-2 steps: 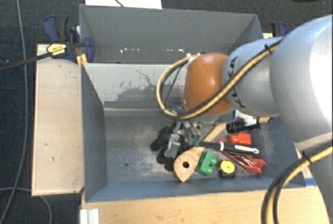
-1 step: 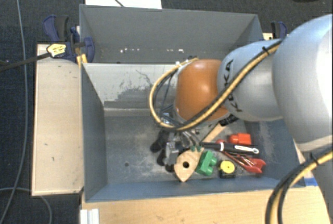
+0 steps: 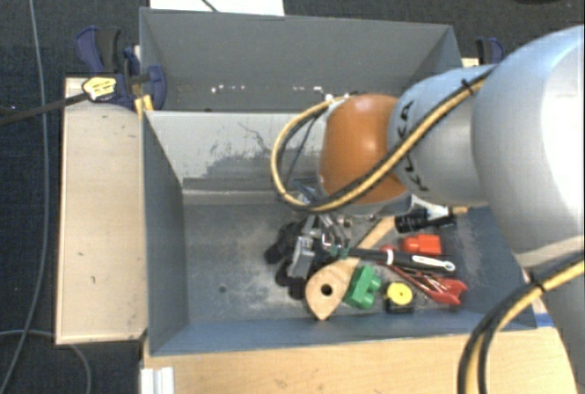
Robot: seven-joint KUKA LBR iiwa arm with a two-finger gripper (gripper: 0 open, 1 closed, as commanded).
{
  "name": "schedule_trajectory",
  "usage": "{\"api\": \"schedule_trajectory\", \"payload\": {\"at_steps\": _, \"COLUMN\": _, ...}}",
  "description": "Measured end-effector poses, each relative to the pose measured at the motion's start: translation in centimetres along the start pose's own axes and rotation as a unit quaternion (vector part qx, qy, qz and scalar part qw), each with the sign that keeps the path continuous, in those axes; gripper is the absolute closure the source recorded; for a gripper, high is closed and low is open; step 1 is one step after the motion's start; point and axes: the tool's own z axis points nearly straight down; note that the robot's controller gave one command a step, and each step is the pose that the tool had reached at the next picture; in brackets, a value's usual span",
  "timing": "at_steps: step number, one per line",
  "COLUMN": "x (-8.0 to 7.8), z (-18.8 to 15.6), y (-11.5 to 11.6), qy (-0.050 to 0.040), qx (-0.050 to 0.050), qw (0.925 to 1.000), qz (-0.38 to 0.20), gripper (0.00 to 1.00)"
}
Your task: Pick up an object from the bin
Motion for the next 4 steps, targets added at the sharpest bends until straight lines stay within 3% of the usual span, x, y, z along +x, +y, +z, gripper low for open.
{"api": "schedule_trajectory", "payload": {"at_steps": 1, "x": 1.5, "z": -0.1, "y": 1.5, "qy": -0.0009, "qx": -0.002, "qw": 0.9899, "qz": -0.142, "gripper": 0.0}}
{"api": "schedule_trajectory", "payload": {"at_steps": 2, "x": -0.1, "z": -0.1, "y": 0.1, "qy": -0.0023, "qx": -0.002, "qw": 1.0, "qz": -0.002, "gripper": 1.0}}
{"api": "schedule_trajectory", "payload": {"at_steps": 3, "x": -0.1, "z": -0.1, "y": 0.1, "qy": -0.0023, "qx": -0.002, "qw": 1.0, "qz": -0.002, "gripper": 1.0}}
{"api": "schedule_trajectory", "payload": {"at_steps": 4, "x": 0.3, "z": -3.1, "y": 0.0, "qy": 0.0035, "qx": 0.0, "qw": 1.0, "qz": -0.001, "gripper": 1.0}}
